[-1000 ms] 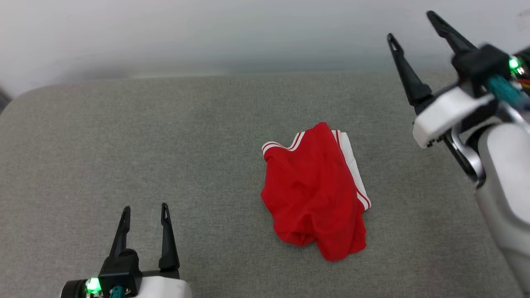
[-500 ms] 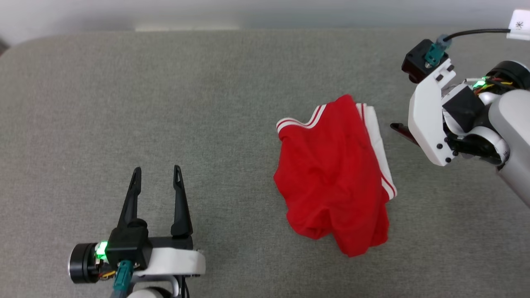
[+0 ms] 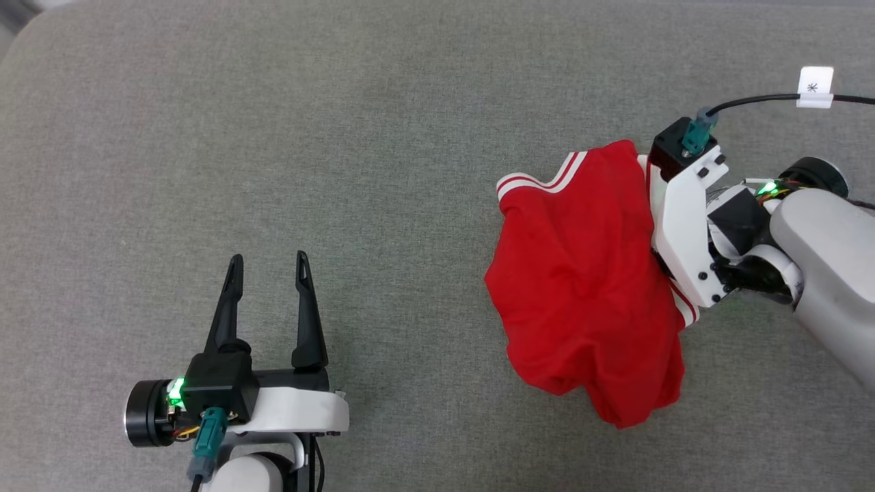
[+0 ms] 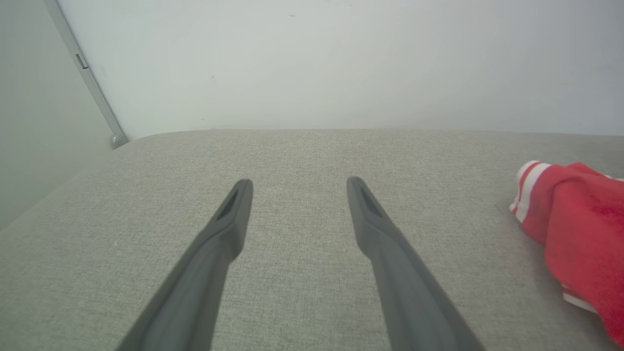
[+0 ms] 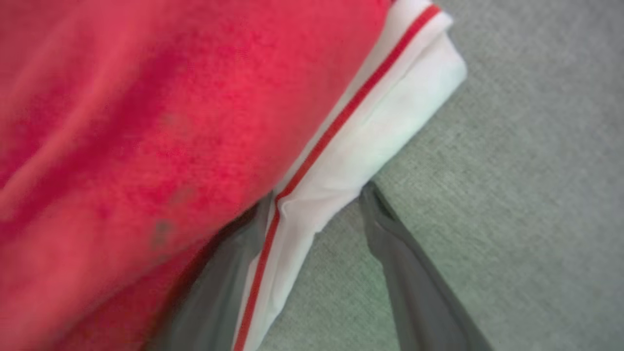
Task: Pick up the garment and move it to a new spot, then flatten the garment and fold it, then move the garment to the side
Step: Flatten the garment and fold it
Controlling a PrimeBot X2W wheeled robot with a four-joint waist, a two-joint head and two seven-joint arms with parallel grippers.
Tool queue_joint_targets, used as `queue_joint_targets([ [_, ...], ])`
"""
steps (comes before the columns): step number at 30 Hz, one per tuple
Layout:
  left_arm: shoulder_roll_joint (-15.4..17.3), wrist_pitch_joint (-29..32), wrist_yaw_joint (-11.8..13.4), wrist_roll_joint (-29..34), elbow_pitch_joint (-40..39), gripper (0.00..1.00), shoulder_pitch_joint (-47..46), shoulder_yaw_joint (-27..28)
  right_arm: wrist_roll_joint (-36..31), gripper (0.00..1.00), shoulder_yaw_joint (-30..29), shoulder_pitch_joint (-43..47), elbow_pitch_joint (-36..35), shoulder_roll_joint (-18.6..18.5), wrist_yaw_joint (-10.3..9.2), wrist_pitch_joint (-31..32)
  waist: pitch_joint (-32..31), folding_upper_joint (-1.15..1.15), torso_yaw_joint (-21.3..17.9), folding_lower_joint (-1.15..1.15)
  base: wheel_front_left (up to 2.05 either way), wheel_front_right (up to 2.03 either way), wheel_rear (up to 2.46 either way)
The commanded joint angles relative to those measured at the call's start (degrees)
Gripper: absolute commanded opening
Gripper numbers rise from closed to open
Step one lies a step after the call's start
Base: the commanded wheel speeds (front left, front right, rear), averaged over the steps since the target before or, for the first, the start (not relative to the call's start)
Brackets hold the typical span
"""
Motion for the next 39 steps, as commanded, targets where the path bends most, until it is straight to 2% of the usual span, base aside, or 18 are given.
queue_joint_targets([
  [1, -0.1, -0.2, 0.3, 0.0, 0.2, 1.00, -0.2, 0.3, 0.6, 0.00, 3.4, 5.8, 1.4, 2.0, 0.18, 0.0, -0.5, 0.00, -0.5, 0.00, 0.00, 0.00, 0.00],
  [2, -0.1, -0.2, 0.1, 0.2, 0.7, 1.00, 0.3, 0.5, 0.5, 0.00, 3.2, 2.9, 0.8, 1.3, 0.07, -4.2, -1.9, 0.00, -1.5, 0.00, 0.00, 0.00, 0.00],
  [7, -0.1, -0.2, -0.4, 0.5, 1.4, 1.00, 1.3, 0.8, 1.4, 0.00, 2.7, -1.1, -2.9, -2.4, 0.08, -11.5, -5.4, 0.00, -2.8, 0.00, 0.00, 0.00, 0.00],
  [8, -0.1, -0.2, -0.4, 0.5, 1.4, 1.00, 2.3, 1.2, 2.5, 0.00, 2.4, -0.7, -6.2, -6.2, 0.08, -15.2, -7.3, 0.00, -3.4, 0.00, 0.00, 0.00, 0.00],
  [13, -0.1, -0.2, -0.5, 0.6, 1.4, 1.00, 4.0, 1.8, 6.0, 0.00, 0.1, 4.9, -10.1, -14.3, 0.08, -18.7, -9.6, 0.00, -4.3, 0.00, 0.00, 0.00, 0.00],
  [17, -0.1, -0.2, -0.4, 0.6, 1.2, 1.00, 5.1, 2.1, 9.5, 0.00, -2.0, 12.0, -8.6, -19.6, 0.08, -18.1, -10.4, 0.00, -5.0, 0.00, 0.00, 0.00, 0.00],
  [21, -0.1, -0.2, -0.7, 0.6, 1.2, 1.00, 5.6, 2.1, 13.0, 0.00, -3.7, 19.7, -3.9, -20.9, 0.08, -17.5, -10.7, 0.00, -5.3, 0.00, 0.00, 0.00, 0.00],
  [28, -0.1, -0.2, -0.9, 1.0, 1.7, 1.00, 5.9, 2.4, 13.8, 0.00, -5.1, 27.0, 0.9, -16.8, 0.10, -18.4, -11.3, 0.00, -5.8, 0.00, 0.00, 0.00, 0.00],
  [29, -0.1, -0.2, -0.9, 1.1, 1.8, 1.00, 6.0, 2.5, 13.2, 0.60, -5.8, 26.8, 1.3, -16.4, 0.10, -19.5, -11.6, 0.00, -6.0, 0.00, 0.00, 0.00, 0.00],
  [30, -0.1, -0.2, -1.0, 1.1, 1.9, 1.00, 6.1, 2.6, 12.1, 1.00, -6.7, 26.1, 1.6, -16.4, 0.09, -21.0, -11.8, 0.00, -6.1, 0.00, 0.00, 0.00, 0.00],
  [34, -0.1, -0.2, -1.4, 1.5, 2.1, 1.00, 6.2, 3.0, 4.9, 1.00, -9.9, 22.4, 1.4, -16.5, 0.08, -28.8, -12.8, 0.00, -6.6, 0.00, 0.00, 0.00, 0.00],
  [35, -0.1, -0.2, -1.4, 1.5, 2.1, 1.00, 6.2, 3.0, 4.9, 1.00, -9.9, 22.4, 1.4, -16.5, 0.08, -28.8, -12.8, 0.00, -6.6, 0.00, 0.00, 0.00, 0.00],
  [39, 0.8, -0.2, -2.1, 2.2, 1.7, 1.00, 5.1, 3.9, 0.2, 1.00, -16.2, 21.1, 0.0, -13.7, 0.09, -38.2, -13.3, 0.00, -7.4, 0.00, 0.00, 0.00, 0.00],
])
